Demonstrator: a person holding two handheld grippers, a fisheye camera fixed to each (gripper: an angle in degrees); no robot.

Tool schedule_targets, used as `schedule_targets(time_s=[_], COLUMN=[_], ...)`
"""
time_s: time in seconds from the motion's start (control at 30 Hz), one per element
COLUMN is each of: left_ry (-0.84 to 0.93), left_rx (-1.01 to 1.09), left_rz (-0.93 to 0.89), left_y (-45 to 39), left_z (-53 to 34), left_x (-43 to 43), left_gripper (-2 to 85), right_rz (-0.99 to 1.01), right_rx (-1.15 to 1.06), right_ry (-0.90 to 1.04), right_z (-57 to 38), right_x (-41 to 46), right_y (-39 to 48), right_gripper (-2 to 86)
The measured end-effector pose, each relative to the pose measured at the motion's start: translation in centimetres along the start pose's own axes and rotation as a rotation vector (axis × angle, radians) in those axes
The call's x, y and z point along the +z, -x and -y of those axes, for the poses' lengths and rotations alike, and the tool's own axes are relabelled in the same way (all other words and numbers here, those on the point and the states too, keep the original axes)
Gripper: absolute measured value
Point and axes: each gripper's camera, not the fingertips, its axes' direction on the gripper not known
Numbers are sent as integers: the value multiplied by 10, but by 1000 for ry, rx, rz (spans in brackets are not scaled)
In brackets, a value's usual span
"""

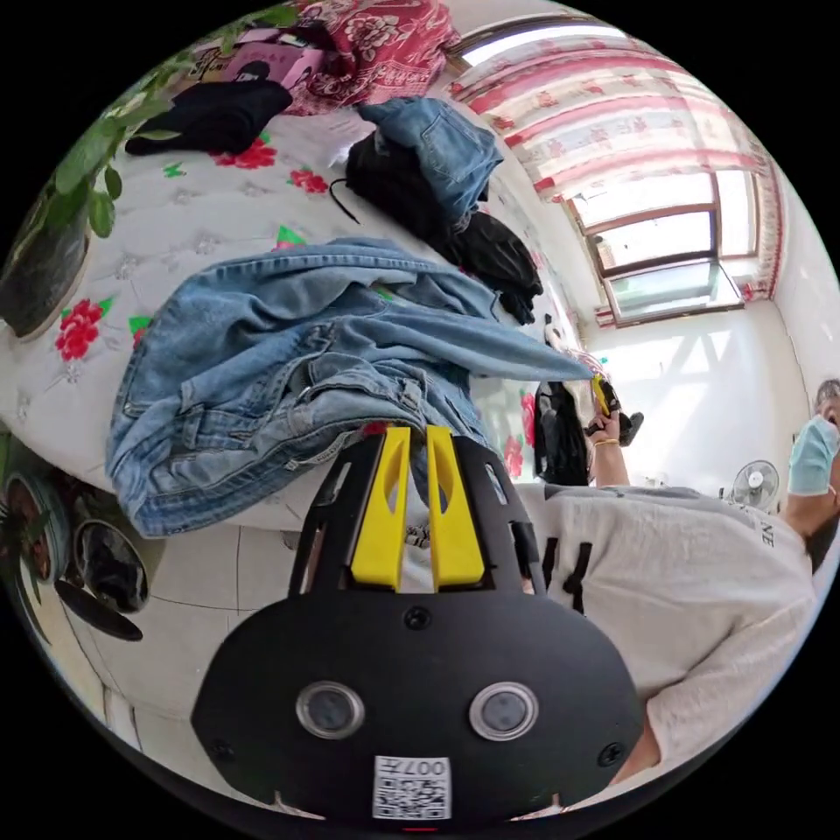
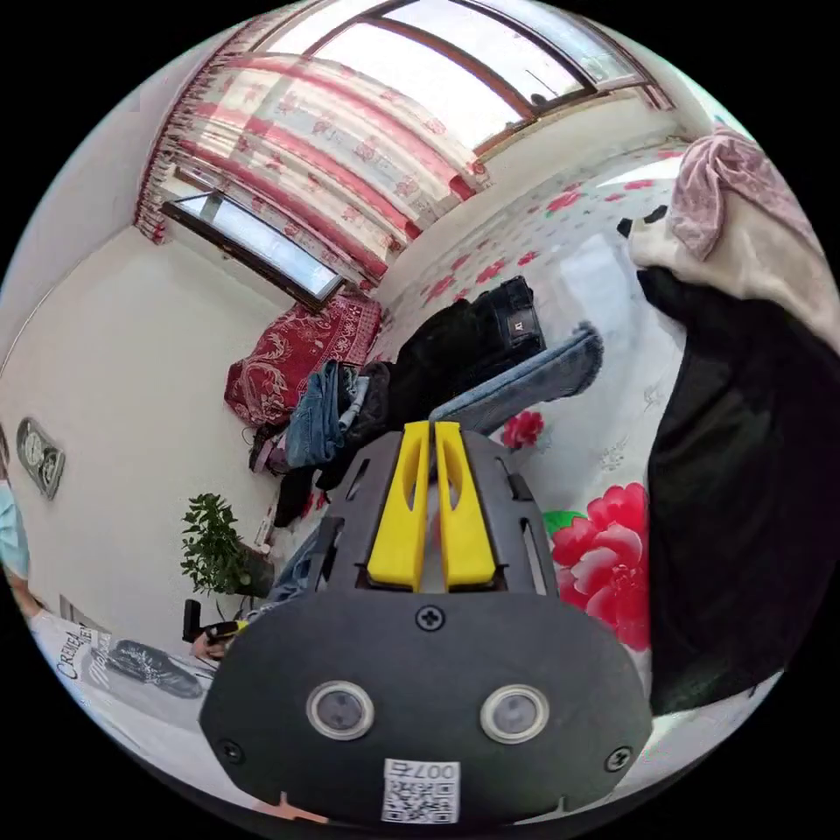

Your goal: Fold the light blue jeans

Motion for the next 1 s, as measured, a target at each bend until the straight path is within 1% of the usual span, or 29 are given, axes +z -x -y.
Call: schedule_targets(time_s=[0.03, 0.1, 0.13, 0.17, 0.2, 0.23, 0.3, 0.37, 0.47, 0.57, 0.6, 0.77, 0.9, 1.0], left_ry=[10, 90, 122, 211, 282, 302, 330, 338, 327, 219, 162, -73, -120, -163], left_rx=[21, 60, 51, 24, 2, -14, -145, -180, -214, -267, -294, -297, -279, -268], left_rz=[6, 89, 124, 193, 241, 263, 337, 354, 406, 484, 491, 424, 456, 510], left_y=[-1, 4, 8, 17, 25, 29, 45, 45, 31, 16, 11, -17, -27, -25], left_z=[-6, -33, -40, -53, -64, -69, -85, -96, -117, -142, -151, -172, -152, -126], left_x=[-8, -25, -25, -16, 0, 8, 44, 66, 82, 69, 62, 53, 72, 82], left_gripper=[28, 25, 24, 24, 24, 24, 24, 24, 7, 22, 40, 52, 63, 80], right_rz=[-28, -191, -237, -319, -385, -418, -551, -586, -535, -443, -400, -203, -84, -38], right_rx=[-40, -146, -157, -144, -94, -57, 146, 207, 200, 123, 91, 0, -41, -42], right_ry=[-19, -47, -42, -1, 78, 126, 296, 317, 193, 143, 151, 208, 274, 324], right_z=[-3, -26, -34, -51, -70, -80, -124, -147, -152, -131, -120, -76, -40, -13], right_x=[-19, -81, -93, -109, -114, -113, -105, -106, -117, -108, -97, -33, 34, 82], right_y=[6, 21, 21, 13, -3, -14, -59, -73, -68, -59, -57, -43, -23, -9], right_gripper=[0, 1, 2, 5, 10, 13, 25, 33, 45, 55, 58, 73, 90, 101])
